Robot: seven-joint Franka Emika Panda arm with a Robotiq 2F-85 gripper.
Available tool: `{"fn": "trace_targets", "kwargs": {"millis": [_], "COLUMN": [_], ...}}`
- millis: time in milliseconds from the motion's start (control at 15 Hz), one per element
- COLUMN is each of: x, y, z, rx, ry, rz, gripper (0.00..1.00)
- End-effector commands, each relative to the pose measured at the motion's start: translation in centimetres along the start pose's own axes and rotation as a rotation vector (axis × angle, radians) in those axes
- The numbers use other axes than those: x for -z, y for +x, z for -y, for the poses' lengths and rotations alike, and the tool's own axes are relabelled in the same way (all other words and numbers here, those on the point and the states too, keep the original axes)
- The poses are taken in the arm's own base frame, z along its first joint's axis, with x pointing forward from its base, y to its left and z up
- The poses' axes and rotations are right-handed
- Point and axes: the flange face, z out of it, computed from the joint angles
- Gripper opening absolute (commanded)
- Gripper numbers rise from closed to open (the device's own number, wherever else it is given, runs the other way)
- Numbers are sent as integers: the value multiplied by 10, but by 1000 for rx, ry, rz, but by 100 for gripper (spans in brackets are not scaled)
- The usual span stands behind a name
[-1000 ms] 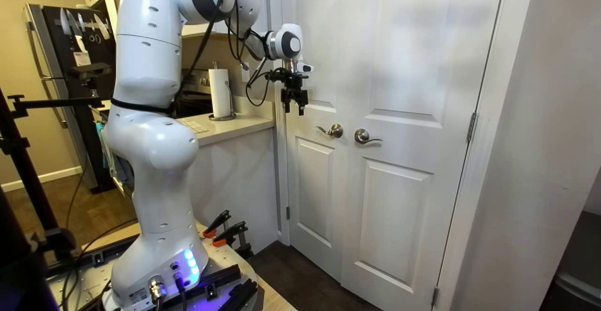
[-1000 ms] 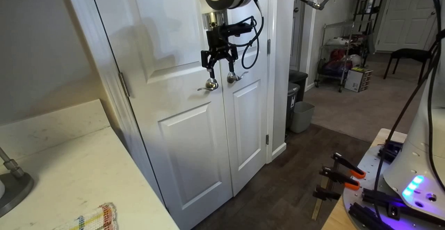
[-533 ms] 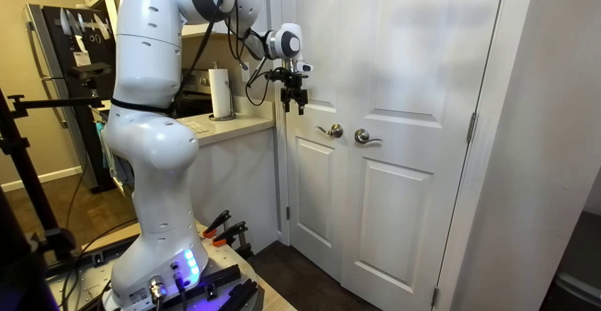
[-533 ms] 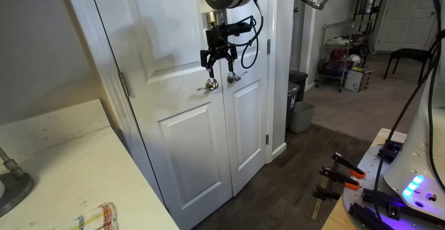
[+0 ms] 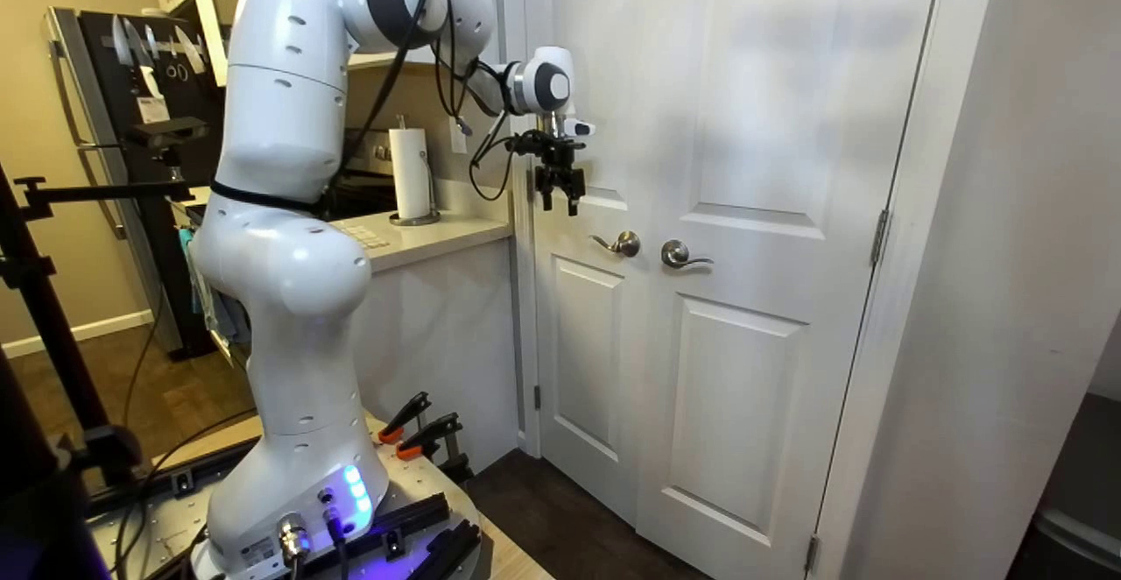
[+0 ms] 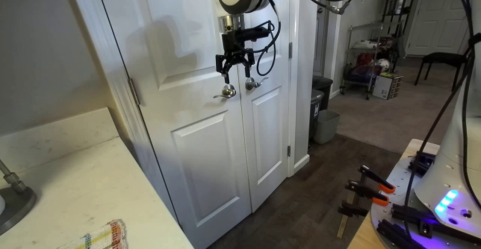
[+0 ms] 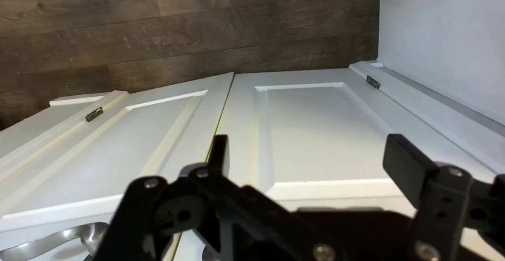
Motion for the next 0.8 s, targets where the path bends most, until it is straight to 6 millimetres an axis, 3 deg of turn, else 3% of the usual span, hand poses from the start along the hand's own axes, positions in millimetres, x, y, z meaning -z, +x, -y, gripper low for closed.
{"fn": "trace_targets", "kwargs": {"millis": [0, 333, 733], "x": [-13, -24, -28], "y": [38, 61, 73], "z": [0, 2, -2], "rx": [9, -52, -305], "ry": [10, 6, -28], "rz": [-46, -35, -1], "gripper": [100, 100, 100]}}
